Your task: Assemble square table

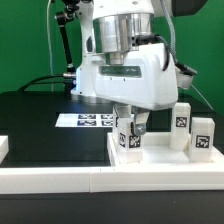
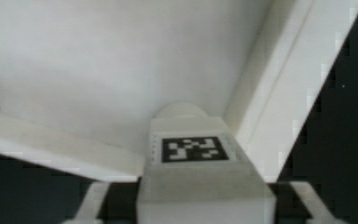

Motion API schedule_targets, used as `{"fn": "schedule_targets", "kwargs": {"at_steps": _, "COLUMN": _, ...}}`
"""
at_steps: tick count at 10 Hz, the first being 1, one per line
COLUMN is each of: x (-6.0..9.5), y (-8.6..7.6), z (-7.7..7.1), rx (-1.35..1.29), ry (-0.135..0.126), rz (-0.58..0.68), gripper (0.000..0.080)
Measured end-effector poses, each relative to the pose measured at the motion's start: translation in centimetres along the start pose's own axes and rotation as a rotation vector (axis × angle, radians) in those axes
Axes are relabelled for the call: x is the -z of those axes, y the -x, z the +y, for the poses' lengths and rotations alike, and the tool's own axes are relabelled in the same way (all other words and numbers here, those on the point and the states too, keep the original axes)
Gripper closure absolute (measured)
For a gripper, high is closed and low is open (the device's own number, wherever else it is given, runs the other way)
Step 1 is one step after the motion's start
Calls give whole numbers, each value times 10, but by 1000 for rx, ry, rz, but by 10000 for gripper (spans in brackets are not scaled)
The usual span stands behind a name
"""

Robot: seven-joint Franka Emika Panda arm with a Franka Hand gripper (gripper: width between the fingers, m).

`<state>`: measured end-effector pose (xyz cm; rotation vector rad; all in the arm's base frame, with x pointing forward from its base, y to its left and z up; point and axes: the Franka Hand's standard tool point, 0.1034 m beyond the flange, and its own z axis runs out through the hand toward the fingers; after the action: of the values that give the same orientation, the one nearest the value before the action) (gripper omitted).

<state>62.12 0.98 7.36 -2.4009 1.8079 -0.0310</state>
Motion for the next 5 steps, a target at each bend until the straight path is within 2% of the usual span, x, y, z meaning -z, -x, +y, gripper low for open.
{"fn": "schedule_targets", "kwargs": {"at_steps": 2, "x": 0, "y": 2, "z": -1, "rx": -159, "ry": -12, "rz": 0, "gripper": 509}}
{"fn": "schedule_targets", "kwargs": {"at_steps": 5, "x": 0, "y": 3, "z": -2, "rx": -298, "ry": -14, "rz": -5, "gripper": 509}}
